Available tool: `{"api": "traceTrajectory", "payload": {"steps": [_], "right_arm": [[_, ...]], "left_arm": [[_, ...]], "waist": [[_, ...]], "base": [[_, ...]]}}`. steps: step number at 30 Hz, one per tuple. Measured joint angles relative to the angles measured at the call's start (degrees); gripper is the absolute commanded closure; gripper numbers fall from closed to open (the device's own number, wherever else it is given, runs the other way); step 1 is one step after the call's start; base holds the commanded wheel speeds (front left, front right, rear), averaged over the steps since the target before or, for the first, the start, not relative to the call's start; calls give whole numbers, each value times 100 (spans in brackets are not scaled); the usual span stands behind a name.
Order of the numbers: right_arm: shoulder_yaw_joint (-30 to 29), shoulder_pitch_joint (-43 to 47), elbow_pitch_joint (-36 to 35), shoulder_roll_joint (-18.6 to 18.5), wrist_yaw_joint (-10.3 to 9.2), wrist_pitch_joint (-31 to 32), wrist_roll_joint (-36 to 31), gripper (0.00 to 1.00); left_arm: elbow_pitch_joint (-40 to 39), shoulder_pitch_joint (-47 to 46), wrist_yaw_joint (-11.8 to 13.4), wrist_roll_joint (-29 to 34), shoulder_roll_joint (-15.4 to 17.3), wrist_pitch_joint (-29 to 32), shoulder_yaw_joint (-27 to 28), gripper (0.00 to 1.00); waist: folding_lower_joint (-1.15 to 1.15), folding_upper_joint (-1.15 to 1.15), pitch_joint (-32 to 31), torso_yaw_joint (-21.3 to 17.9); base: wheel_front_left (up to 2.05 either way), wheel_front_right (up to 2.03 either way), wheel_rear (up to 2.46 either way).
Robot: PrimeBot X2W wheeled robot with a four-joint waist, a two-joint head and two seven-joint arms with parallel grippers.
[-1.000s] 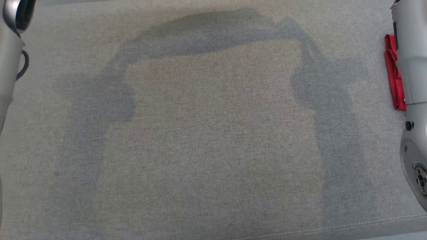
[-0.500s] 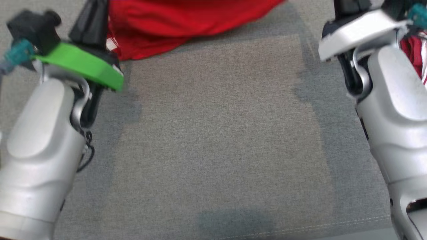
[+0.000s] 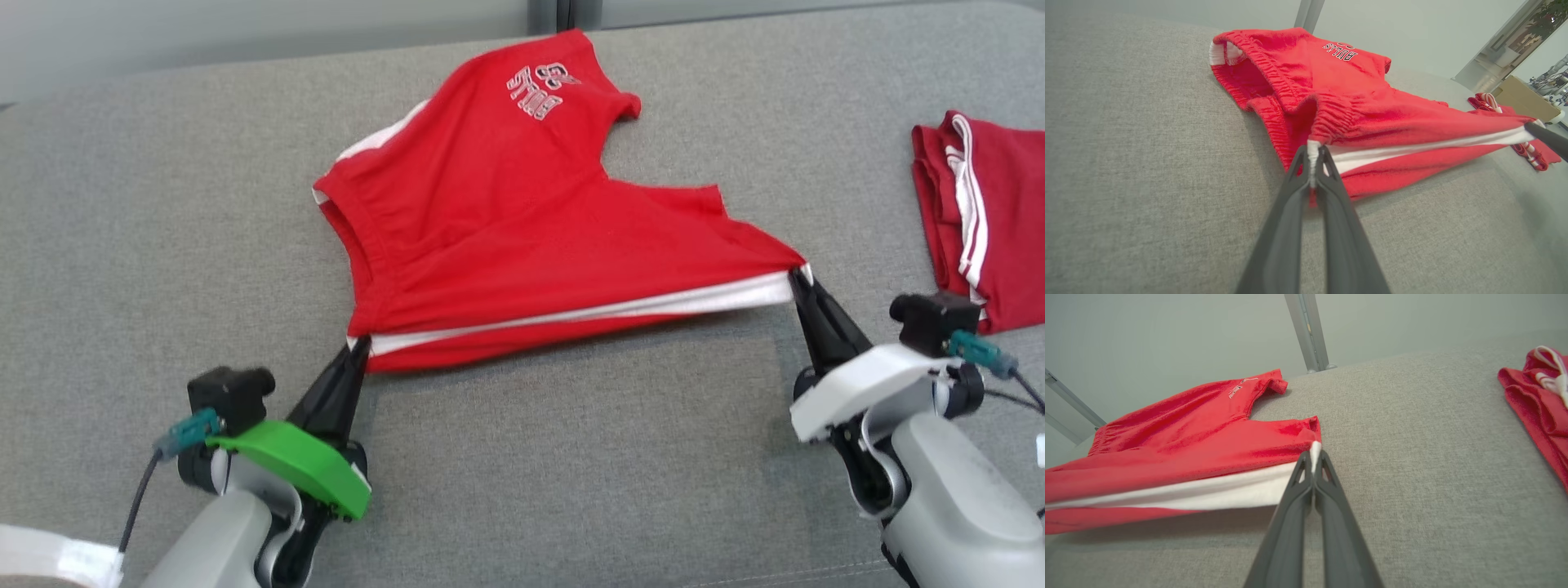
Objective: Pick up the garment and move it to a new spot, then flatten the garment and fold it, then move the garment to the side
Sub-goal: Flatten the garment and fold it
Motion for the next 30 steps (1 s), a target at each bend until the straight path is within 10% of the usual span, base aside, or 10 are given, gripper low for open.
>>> {"api": "traceTrajectory", "payload": {"steps": [30], "right_arm": [[571, 2267, -378, -469, 25, 8, 755, 100]], "left_arm": [[-215, 2903, -18, 196, -632, 19, 1098, 100]], "waist": [[0, 0, -1640, 107]], "base": [[0, 0, 0]]}}
